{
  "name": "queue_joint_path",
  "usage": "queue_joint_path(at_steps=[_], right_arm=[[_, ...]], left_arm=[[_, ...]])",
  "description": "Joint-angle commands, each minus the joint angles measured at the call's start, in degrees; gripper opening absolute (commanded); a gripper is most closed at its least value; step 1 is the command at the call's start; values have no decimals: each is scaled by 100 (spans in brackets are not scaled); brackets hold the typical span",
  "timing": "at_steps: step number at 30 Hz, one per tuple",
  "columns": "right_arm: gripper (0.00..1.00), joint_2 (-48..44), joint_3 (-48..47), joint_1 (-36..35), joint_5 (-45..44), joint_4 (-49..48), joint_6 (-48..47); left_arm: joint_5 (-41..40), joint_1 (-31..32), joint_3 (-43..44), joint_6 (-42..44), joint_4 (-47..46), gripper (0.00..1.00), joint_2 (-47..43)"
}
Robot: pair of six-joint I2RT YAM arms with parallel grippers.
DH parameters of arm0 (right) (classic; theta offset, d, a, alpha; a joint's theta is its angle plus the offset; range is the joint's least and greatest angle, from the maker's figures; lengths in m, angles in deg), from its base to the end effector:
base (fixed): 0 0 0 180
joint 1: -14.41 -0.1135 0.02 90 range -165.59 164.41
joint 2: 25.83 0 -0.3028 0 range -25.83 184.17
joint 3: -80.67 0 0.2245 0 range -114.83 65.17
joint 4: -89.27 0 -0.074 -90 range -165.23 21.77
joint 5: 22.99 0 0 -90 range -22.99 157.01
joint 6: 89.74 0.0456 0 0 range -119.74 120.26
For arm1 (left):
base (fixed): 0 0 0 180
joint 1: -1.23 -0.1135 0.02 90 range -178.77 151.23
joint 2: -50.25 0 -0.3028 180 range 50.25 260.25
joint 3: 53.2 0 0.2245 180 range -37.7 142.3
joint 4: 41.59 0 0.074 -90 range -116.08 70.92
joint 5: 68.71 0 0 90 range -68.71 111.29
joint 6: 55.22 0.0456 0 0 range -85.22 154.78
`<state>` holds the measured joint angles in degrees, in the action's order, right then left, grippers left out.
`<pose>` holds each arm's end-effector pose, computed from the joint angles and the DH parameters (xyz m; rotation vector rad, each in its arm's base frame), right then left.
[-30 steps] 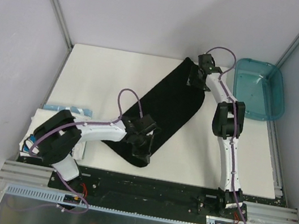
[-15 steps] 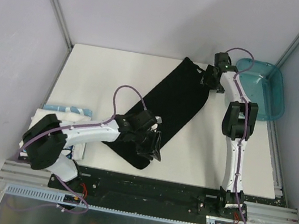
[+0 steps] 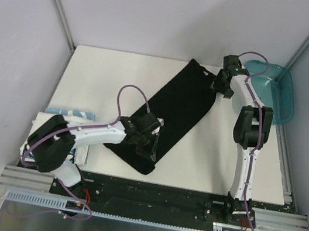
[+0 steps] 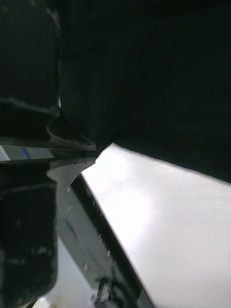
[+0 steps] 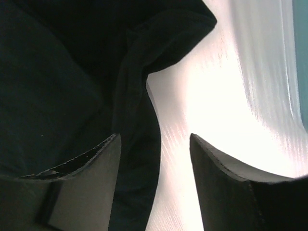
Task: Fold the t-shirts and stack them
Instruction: Rotate the tshirt 75 degrees
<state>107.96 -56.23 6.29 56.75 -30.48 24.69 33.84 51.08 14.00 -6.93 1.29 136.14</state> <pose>0.5142 0.0652 0.2444 0.4274 2.5076 -0.0090 0.1648 -0.2108 0.2394 0.2822 2.8450 -0.7380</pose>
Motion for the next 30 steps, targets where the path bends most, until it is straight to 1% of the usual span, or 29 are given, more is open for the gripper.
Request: queue_joint_path(at_steps=[1, 4, 6, 8, 14, 20, 21, 22, 24, 27, 28, 30], right_arm=[[60, -248, 211, 28, -207, -281, 398], [55, -60, 64, 17, -273, -269, 465], [54, 88, -98, 9, -314, -222, 457], [53, 231, -273, -8, -357, -134, 438], [55, 501, -447, 21, -577, 30, 311], [59, 684, -491, 61, -744, 57, 165], [60, 710, -517, 72, -773, 63, 136], [61, 732, -551, 86, -796, 79, 117], [62, 761, -626, 94, -825, 98, 63], [65, 775, -754, 99, -870, 112, -33], [67, 804, -837, 109, -897, 139, -69], [68, 915, -1093, 135, -885, 240, -120]], left_arm=[[-646, -33, 115, 418, 112, 11, 450], [-785, -35, -32, 411, 141, 6, 611], [-826, -49, -166, 410, 206, 2, 714], [-876, -75, -300, 392, 312, 0, 753], [-768, -226, -714, 294, 490, 0, 421], [-500, -391, -1000, 230, 646, 1, -134], [-487, -433, -1011, 232, 699, 2, -226], [-485, -476, -999, 246, 756, 7, -329], [-522, -564, -937, 288, 882, 18, -563], [-672, -675, -751, 347, 1106, 30, -996], [-740, -733, -697, 370, 1188, 33, -1105], [-852, -883, -648, 415, 1300, 35, -1253]])
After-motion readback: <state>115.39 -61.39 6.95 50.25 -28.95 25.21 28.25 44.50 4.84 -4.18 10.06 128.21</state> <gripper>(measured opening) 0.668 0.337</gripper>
